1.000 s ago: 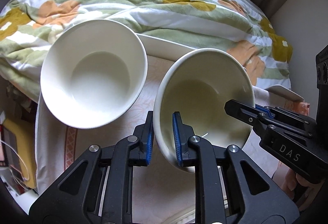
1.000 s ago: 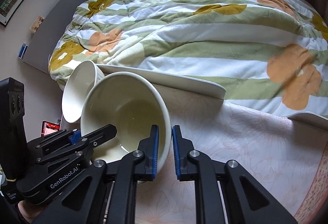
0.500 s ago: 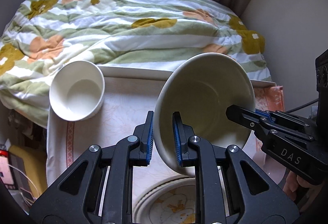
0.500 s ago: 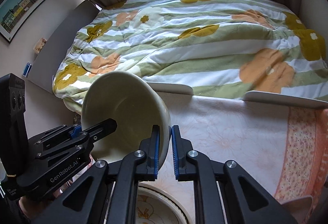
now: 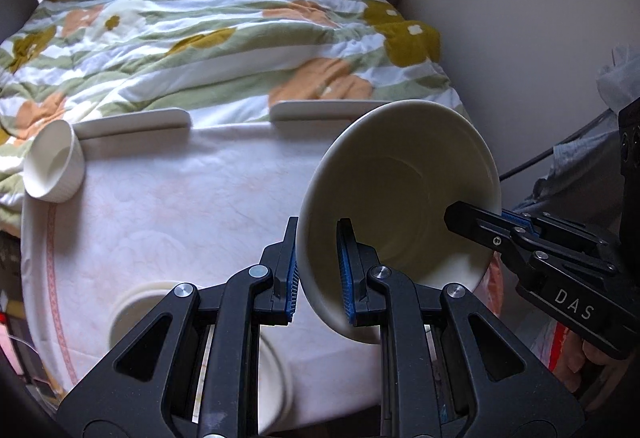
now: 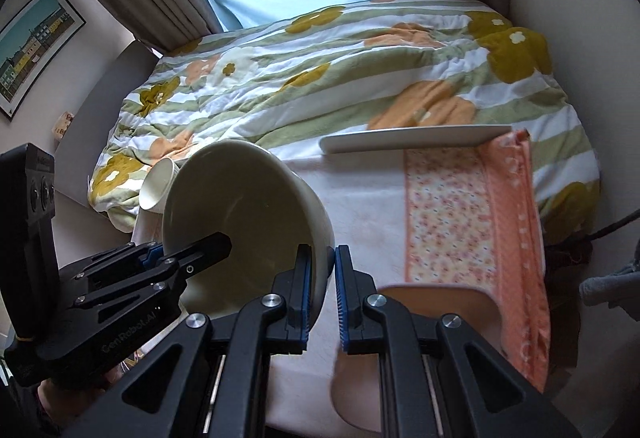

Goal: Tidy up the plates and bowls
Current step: 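Carry the cream bowl with both tools into the pink basin and release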

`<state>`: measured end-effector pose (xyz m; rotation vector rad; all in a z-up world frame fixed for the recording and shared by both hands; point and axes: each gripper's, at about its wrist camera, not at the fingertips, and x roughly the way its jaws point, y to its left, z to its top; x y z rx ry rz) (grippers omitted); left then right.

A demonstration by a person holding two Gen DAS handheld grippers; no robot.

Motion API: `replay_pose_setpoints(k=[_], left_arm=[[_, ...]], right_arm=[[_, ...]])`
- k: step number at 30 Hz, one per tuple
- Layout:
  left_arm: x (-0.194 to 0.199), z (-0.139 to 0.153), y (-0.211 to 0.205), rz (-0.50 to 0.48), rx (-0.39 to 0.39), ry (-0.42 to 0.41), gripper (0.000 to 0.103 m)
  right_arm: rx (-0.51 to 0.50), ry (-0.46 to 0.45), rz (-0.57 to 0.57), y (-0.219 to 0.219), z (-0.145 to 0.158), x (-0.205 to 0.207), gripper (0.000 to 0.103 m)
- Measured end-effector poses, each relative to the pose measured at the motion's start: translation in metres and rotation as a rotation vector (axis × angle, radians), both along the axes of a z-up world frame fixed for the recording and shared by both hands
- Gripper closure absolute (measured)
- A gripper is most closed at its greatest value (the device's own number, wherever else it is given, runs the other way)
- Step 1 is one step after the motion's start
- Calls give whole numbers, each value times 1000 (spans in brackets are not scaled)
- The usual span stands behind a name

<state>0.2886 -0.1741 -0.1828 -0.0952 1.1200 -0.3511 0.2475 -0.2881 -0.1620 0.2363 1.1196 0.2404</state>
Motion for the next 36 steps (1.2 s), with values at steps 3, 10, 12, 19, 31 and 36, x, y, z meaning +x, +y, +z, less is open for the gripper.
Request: replay_pose_setpoints(k=[3, 10, 12, 19, 31, 36], left_arm=[[-16, -10, -35, -19, 4, 18, 88], [-43, -48, -86, -30, 37, 81, 88], [-47, -59, -95, -27, 52, 97, 88], [-50, -90, -111, -8, 135, 122, 88], [-51, -109, -120, -20, 260, 134, 88], [-50, -111, -120, -23, 275, 145, 88]], right_arm=[[-7, 22, -15, -31, -6, -17, 92], [-29, 80, -9, -73, -36, -39, 93], [-21, 101, -4, -84, -49, -43, 93], [-12, 155, 22, -101, -89, -53, 93], [-52, 164, 74, -96, -103, -54, 92], [-58, 166, 75, -96, -104, -54, 92]])
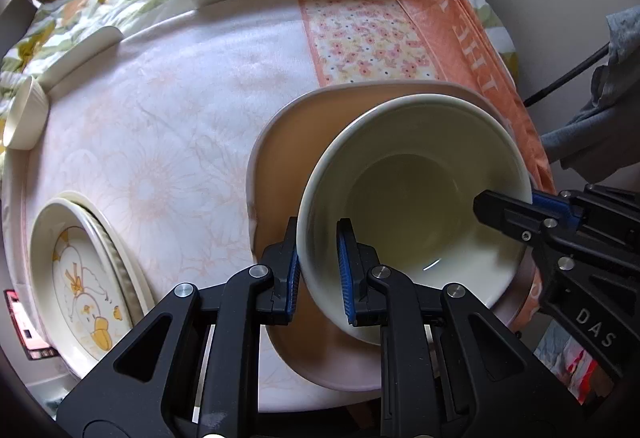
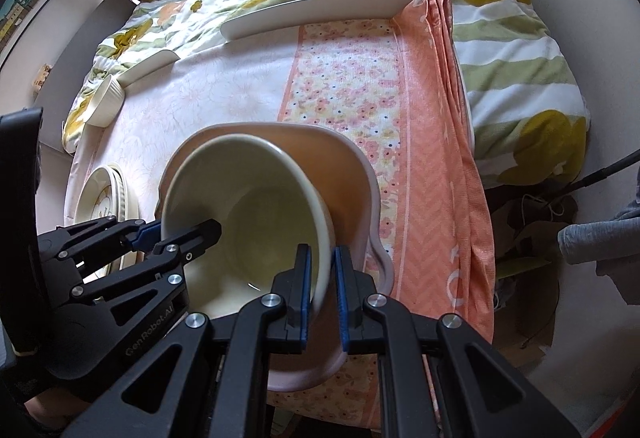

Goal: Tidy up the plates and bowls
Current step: 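Carry the cream bowl with both tools into the pink basin and release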

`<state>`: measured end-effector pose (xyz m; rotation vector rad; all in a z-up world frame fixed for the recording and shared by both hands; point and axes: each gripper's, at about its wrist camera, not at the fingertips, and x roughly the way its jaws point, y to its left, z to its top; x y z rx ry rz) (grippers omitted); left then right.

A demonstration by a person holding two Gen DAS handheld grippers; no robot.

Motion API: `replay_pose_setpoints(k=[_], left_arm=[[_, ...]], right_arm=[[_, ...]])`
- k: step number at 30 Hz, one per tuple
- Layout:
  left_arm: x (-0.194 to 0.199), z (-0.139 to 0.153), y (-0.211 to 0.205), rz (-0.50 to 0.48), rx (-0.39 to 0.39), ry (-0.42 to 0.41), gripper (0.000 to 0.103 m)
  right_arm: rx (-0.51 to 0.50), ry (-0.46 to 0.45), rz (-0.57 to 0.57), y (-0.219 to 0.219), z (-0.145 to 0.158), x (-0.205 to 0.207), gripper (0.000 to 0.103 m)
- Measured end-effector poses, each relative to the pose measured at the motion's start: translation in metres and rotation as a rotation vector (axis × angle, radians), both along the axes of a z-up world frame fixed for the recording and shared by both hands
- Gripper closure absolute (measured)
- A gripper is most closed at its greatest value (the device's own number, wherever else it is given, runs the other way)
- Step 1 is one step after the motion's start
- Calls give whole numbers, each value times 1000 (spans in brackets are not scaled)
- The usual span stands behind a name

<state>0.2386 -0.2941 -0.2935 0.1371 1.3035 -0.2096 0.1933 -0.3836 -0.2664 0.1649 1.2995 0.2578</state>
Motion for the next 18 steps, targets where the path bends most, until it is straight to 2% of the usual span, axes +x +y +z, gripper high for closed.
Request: replay_pose_setpoints(k=[9, 18], left_arm=[[-1, 10, 1, 1, 1, -37, 88], [-2, 8, 1, 3, 5, -25, 88]], right_arm=[[-6, -11, 7, 1, 3, 2, 92], [-11, -4, 13, 0, 2, 4, 92]])
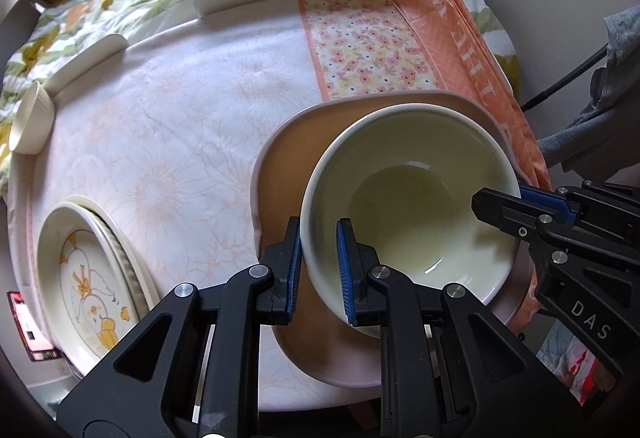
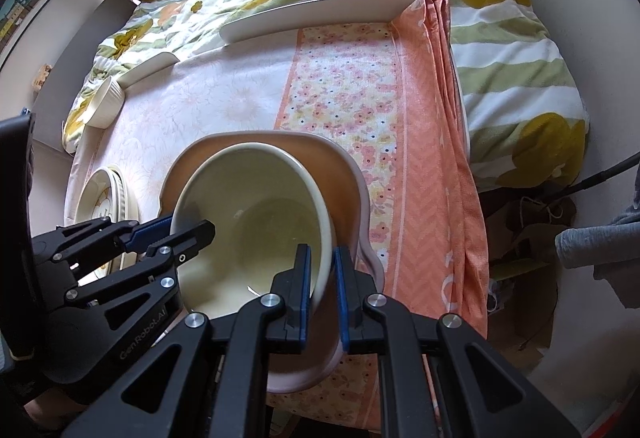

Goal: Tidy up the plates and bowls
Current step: 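Carry the cream bowl with both tools into the pink basin and release, then move both tools to the small white bowl and grip its rim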

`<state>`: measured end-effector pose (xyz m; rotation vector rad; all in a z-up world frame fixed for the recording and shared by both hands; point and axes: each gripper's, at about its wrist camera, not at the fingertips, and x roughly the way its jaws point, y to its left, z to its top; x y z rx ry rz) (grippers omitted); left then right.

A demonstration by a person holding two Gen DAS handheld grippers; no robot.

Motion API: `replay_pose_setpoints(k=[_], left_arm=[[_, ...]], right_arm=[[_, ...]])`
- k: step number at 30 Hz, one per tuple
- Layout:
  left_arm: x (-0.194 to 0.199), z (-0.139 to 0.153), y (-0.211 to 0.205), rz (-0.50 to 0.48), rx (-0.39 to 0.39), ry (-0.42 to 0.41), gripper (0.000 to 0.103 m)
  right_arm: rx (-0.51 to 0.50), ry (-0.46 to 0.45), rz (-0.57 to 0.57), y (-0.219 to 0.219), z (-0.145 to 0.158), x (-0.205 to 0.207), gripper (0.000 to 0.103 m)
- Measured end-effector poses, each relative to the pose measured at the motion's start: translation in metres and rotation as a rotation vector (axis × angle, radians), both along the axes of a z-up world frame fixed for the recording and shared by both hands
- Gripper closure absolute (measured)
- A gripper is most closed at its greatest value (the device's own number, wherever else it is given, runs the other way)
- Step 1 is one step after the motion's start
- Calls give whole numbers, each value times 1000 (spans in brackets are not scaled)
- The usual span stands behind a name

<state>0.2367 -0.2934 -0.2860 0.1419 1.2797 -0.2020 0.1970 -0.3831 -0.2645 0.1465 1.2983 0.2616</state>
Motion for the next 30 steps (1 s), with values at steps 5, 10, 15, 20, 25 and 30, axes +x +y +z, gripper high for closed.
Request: replay_pose_setpoints(k=[5, 10, 15, 20, 25, 30], left_arm=[[1, 0, 3, 11, 3, -2, 88], [0, 4, 5, 10, 2, -11, 88], [0, 9, 7, 8, 1, -20, 88], [-4, 19, 12, 15, -17, -27, 88], [-9, 57, 36, 78, -84, -76, 88], [-15, 106, 88, 208, -103, -192, 39]], right_arm=[[-8, -1, 16, 6, -1, -1, 92], [-23, 6, 23, 9, 0, 0, 92], [-88, 3, 49, 13, 9, 1, 92], [-65, -2, 48, 6, 20, -5, 92], [-12, -67, 62, 5, 48, -7, 92], [50, -191, 147, 26, 93, 3, 86]])
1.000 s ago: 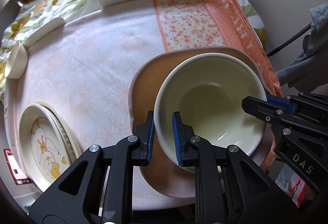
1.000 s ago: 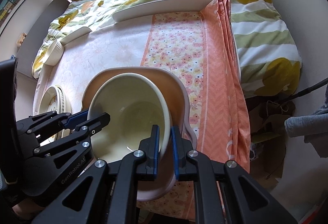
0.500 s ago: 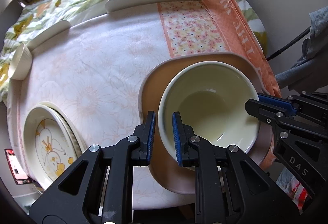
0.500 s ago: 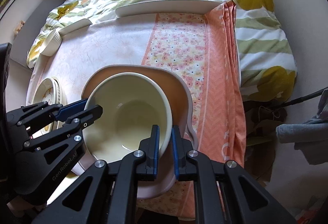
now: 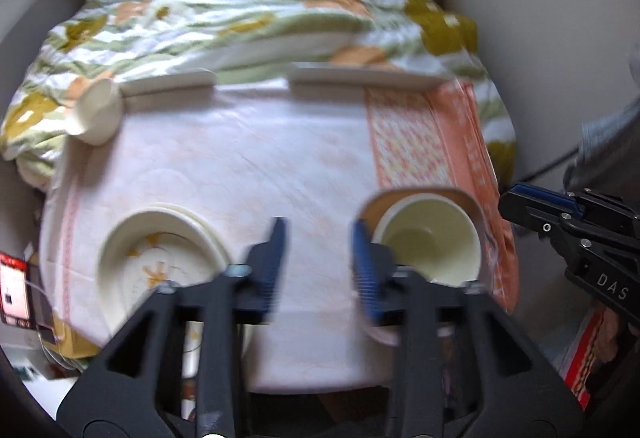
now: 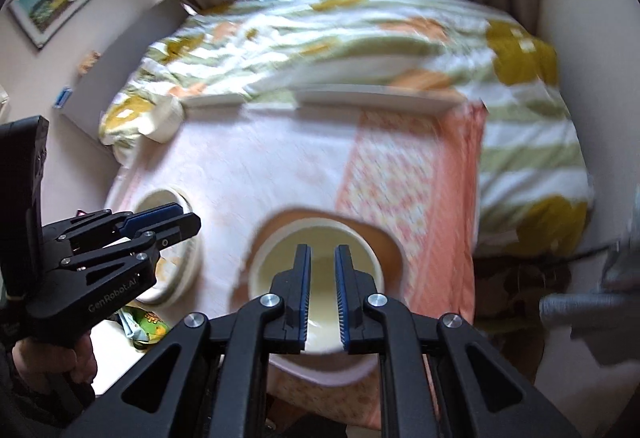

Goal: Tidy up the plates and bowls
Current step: 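Move both tools to the small white bowl and grip its rim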

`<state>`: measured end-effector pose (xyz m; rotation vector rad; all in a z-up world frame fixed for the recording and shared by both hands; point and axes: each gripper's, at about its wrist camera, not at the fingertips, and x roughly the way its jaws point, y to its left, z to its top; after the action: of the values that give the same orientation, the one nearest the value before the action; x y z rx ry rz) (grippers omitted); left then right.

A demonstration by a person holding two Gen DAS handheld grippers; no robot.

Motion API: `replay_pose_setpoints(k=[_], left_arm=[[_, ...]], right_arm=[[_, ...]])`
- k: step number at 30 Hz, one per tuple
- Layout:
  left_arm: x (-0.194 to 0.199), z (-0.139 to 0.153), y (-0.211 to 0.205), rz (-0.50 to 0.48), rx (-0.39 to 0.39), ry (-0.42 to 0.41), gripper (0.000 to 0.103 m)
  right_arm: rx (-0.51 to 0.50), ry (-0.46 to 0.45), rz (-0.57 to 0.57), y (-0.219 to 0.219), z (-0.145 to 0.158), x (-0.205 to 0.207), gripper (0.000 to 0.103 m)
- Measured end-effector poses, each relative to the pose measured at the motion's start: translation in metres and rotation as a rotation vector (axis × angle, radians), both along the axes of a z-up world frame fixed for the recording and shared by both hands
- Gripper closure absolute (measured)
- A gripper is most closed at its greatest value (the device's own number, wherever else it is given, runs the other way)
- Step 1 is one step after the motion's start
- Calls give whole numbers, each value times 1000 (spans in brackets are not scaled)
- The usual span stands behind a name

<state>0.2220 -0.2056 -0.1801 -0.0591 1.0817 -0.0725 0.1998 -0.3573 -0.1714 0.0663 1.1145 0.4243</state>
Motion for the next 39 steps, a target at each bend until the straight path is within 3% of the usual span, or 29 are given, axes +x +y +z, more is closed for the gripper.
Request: replay_pose_setpoints(k=[1, 2, 3, 4, 7, 12, 18, 21, 25, 26, 28, 30, 35, 39], left_arm=[[-2, 9, 13, 39, 1, -33, 10], [-5, 18, 26, 73, 5, -73, 3], [-8, 26, 38, 101, 15, -108, 1], [-10, 33, 51, 129, 33, -131, 1], [-8, 43, 96, 220, 77, -143, 1], [-1, 50, 180, 366, 39, -146, 1], [28, 43, 269, 468, -25, -123, 1], [51, 26, 304, 493, -90, -91, 1], [84, -18, 346, 522, -192, -10, 4], [91, -29, 352, 526, -215, 12, 7], [106, -54, 365, 527, -267, 56, 25], [119, -76, 371, 525, -311, 98, 33], [148, -112, 382, 527, -394, 131, 47], [164, -128, 391, 540, -427, 146, 55]], right_arm=[[9, -25, 25, 7, 8, 4, 70], [13, -47, 52, 16, 15, 9, 42], [14, -67, 82, 27, 21, 15, 24], [19, -82, 103, 35, 25, 20, 0], [48, -117, 166, 67, 32, 40, 0], [87, -161, 278, 132, 43, 80, 0], [82, -65, 388, 230, 37, 133, 0], [41, -18, 403, 277, 17, 162, 0], [16, 117, 411, 324, -33, 198, 0], [20, 142, 409, 335, -45, 206, 0], [30, 186, 406, 353, -64, 220, 0], [45, 221, 406, 368, -80, 230, 0], [53, 293, 409, 394, -112, 252, 30], [71, 352, 422, 407, -133, 265, 44]])
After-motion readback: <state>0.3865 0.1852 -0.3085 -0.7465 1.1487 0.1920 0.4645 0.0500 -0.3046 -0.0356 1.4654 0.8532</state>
